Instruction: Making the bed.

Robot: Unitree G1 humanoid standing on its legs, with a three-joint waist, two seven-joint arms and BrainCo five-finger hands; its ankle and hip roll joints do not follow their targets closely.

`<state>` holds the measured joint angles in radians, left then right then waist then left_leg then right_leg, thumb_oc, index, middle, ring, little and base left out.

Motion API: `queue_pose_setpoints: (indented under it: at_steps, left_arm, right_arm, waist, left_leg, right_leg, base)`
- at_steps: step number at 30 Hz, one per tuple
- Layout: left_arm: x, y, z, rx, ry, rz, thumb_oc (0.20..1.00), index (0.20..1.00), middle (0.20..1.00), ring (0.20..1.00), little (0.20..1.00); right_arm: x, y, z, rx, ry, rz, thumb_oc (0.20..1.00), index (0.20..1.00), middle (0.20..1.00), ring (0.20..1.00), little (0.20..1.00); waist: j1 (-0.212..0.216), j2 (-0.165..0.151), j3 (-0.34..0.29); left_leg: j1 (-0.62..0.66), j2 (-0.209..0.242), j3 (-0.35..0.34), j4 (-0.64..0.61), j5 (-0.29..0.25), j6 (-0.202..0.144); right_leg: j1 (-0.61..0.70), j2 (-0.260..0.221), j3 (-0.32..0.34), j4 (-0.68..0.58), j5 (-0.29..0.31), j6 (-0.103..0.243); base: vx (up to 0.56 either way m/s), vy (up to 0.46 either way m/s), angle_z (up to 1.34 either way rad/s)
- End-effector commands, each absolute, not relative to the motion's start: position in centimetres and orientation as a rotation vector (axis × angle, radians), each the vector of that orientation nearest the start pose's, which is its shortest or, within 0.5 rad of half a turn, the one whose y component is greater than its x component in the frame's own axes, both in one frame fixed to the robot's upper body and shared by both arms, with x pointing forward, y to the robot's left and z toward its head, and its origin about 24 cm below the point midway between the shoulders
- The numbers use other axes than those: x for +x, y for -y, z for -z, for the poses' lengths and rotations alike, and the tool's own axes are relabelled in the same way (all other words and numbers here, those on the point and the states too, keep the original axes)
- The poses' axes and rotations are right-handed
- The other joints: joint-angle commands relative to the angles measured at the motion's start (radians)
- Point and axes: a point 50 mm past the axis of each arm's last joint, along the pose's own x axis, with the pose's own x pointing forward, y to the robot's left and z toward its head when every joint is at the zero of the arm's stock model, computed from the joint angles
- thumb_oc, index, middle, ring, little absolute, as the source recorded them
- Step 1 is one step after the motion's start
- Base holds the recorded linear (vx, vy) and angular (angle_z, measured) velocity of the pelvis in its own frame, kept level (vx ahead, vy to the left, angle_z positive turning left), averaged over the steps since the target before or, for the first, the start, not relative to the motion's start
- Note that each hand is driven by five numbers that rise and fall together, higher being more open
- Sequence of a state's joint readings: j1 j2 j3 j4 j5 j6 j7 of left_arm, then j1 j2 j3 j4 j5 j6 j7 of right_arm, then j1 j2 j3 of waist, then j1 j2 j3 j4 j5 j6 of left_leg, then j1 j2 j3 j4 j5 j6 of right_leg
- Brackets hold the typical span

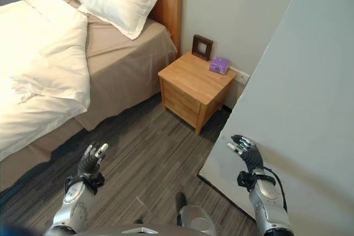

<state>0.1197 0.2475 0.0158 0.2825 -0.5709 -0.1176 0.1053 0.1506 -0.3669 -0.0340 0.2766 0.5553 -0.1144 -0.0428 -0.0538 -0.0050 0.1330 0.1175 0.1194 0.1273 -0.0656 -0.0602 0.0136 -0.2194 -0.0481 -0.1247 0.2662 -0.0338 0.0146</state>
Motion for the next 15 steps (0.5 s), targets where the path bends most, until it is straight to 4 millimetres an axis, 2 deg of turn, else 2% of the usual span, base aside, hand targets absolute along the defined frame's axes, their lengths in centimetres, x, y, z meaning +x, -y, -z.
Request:
queue_pose_setpoints:
  at_steps: [1,3,8,12,13,14,15]
  left_arm:
    - [22.0,-25.6,0.4,-0.252,-0.134,-0.346,1.0,1.0,1.0,1.0,1.0]
    - [21.6,-26.1,0.7,-0.284,-0.136,-0.392,1.0,1.0,1.0,1.0,1.0]
    - [21.4,-26.6,0.8,-0.289,-0.136,-0.404,1.0,1.0,1.0,1.0,1.0]
    - [21.1,-27.3,1.2,-0.284,-0.153,-0.445,1.0,1.0,1.0,1.0,1.0]
    - [20.9,-27.4,1.5,-0.266,-0.17,-0.448,1.0,1.0,1.0,1.0,1.0]
    - [20.6,-27.6,1.7,-0.26,-0.181,-0.457,1.0,1.0,1.0,1.0,1.0]
    - [20.5,-27.6,1.8,-0.264,-0.183,-0.458,1.0,1.0,1.0,1.0,1.0]
  right_arm:
    - [22.4,26.7,-1.3,0.217,-0.062,0.298,1.0,1.0,1.0,1.0,1.0]
    - [23.1,26.1,-1.4,0.226,-0.062,0.276,1.0,1.0,1.0,1.0,1.0]
    - [23.3,25.6,-1.2,0.191,-0.088,0.231,1.0,1.0,1.0,1.0,1.0]
    - [24.4,24.3,-1.8,0.18,-0.06,0.17,1.0,1.0,1.0,1.0,1.0]
    - [24.6,23.8,-1.7,0.18,-0.067,0.147,1.0,1.0,1.0,1.0,1.0]
    - [24.8,23.1,-1.7,0.178,-0.067,0.119,1.0,1.0,1.0,1.0,1.0]
    - [24.9,22.8,-1.6,0.176,-0.071,0.108,1.0,1.0,1.0,1.0,1.0]
  waist:
    - [-0.01,-0.046,0.019]
    - [0.013,-0.054,0.026]
    - [0.038,-0.059,0.028]
    - [0.064,-0.06,0.039]
    - [0.07,-0.059,0.045]
    - [0.081,-0.056,0.055]
    - [0.082,-0.049,0.064]
  left_leg:
    - [-0.013,-0.033,0.074,0.028,0.082,-0.09]
    - [-0.021,-0.041,0.052,0.039,0.068,-0.08]
    - [-0.028,-0.068,0.014,0.05,0.049,-0.053]
    - [-0.031,-0.108,-0.043,0.057,0.03,-0.018]
    - [-0.016,-0.12,-0.053,0.051,0.024,-0.004]
    - [-0.001,-0.143,-0.05,0.052,0.014,0.018]
    - [0.008,-0.148,-0.058,0.056,0.007,0.027]
  right_leg:
    - [0.334,-0.027,-0.038,-0.342,0.045,0.09]
    - [0.326,-0.039,-0.042,-0.327,0.049,0.096]
    - [0.319,-0.076,-0.059,-0.257,0.036,0.112]
    - [0.279,-0.134,-0.083,-0.12,0.03,0.132]
    - [0.246,-0.156,-0.081,-0.035,0.077,0.14]
    - [0.201,-0.203,-0.079,0.097,0.166,0.15]
    - [0.177,-0.213,-0.08,0.16,0.198,0.149]
  base:
    - [-0.06,0.092,-0.02]
    - [-0.07,0.12,0.05]
    - [-0.01,0.152,0.23]
    - [0.01,0.246,0.34]
    - [0.05,0.382,0.58]
    - [0.06,0.378,0.65]
    - [0.06,0.34,0.59]
